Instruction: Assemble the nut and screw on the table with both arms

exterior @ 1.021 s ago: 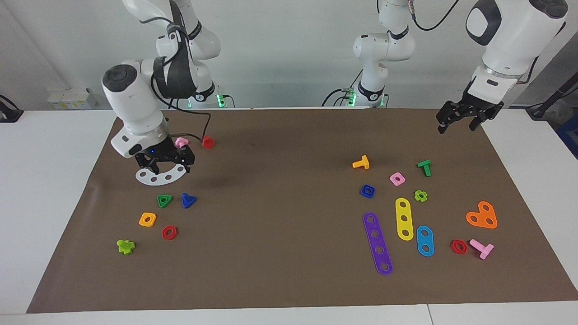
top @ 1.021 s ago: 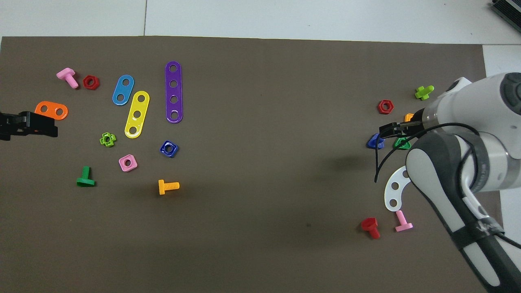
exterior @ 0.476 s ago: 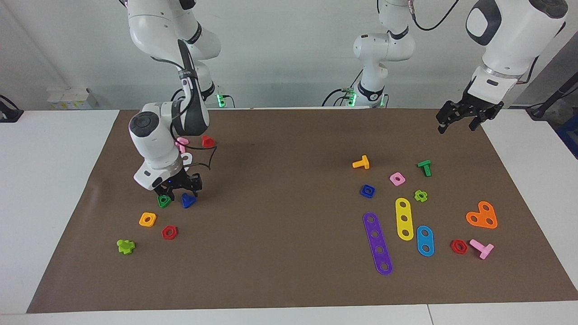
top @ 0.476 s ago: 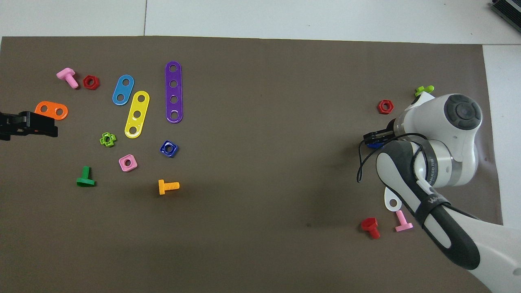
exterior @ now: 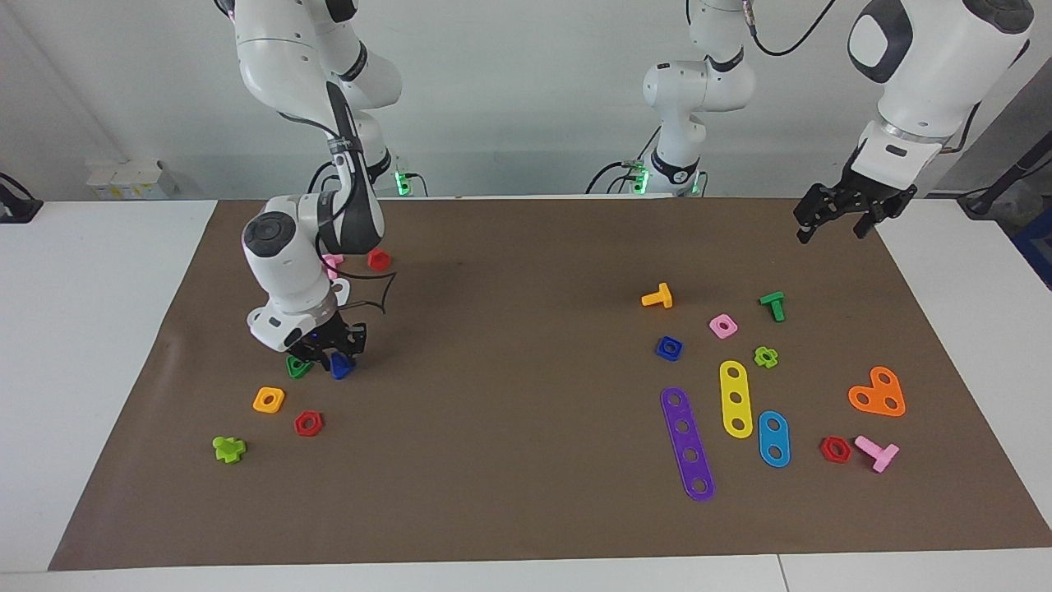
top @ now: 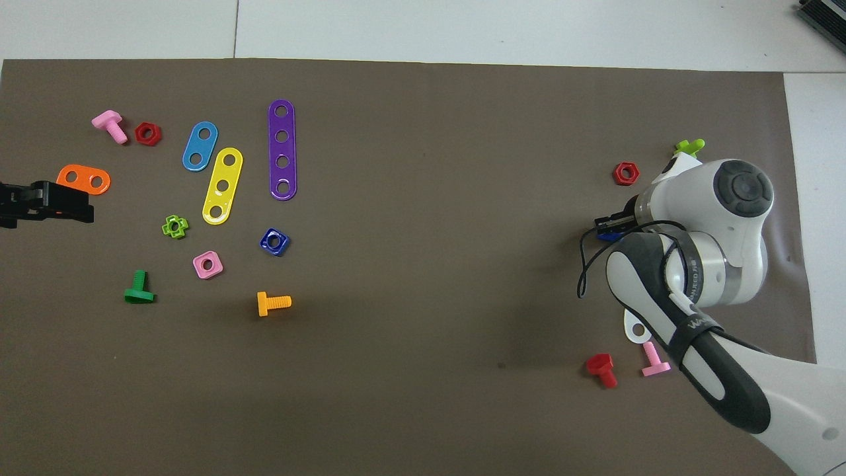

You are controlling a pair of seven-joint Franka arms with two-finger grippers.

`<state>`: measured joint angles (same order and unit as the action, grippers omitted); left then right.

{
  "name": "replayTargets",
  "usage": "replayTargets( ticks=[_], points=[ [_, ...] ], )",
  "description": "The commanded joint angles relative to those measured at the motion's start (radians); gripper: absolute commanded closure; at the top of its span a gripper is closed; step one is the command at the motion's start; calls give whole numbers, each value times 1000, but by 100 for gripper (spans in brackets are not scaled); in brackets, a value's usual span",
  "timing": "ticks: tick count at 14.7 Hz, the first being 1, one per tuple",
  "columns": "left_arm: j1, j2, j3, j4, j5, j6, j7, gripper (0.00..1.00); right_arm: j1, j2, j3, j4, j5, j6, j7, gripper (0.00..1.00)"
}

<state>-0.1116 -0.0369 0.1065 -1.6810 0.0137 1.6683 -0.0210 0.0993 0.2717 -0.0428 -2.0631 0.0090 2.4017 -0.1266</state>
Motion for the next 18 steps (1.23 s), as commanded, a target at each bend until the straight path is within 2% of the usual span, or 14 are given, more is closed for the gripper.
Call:
replayTargets(
  ticks=[1,3,4,5,6,10,12,15,16,18],
  points=[
    [6,-24,-7,-23,20,-2,-11,0,-9,3,8,-11,14,40,-27,53],
    [6,-24,-7,-23,20,-2,-14,0,-9,3,8,-11,14,43,-27,56],
    [-6,-24,-7,-25,20,-2,-14,0,-9,3,8,-11,14,43,-28,61],
    [-13,-26,-17,-26,20,-1,-5,0,-9,3,8,-12,14,42,-33,70],
    [-13,-26,-21,-25,20,14,-1,0,-7,1,8,-17,14,37,-34,100],
    [-22,-27,-22,-51,11,77,83,0,-15,3,8,4,13,4,-33,100],
    [-28,-21,-22,-60,-32,73,131,0,-7,-3,8,65,13,-62,-12,100],
    [-91,46,-21,-60,-55,61,124,0,35,-20,15,216,13,-212,149,100],
    [-98,72,-21,-62,-70,71,118,3,66,-12,15,281,11,-269,207,100],
    [-118,133,-21,-65,-80,117,112,4,172,6,15,340,12,-271,383,100]
  ],
)
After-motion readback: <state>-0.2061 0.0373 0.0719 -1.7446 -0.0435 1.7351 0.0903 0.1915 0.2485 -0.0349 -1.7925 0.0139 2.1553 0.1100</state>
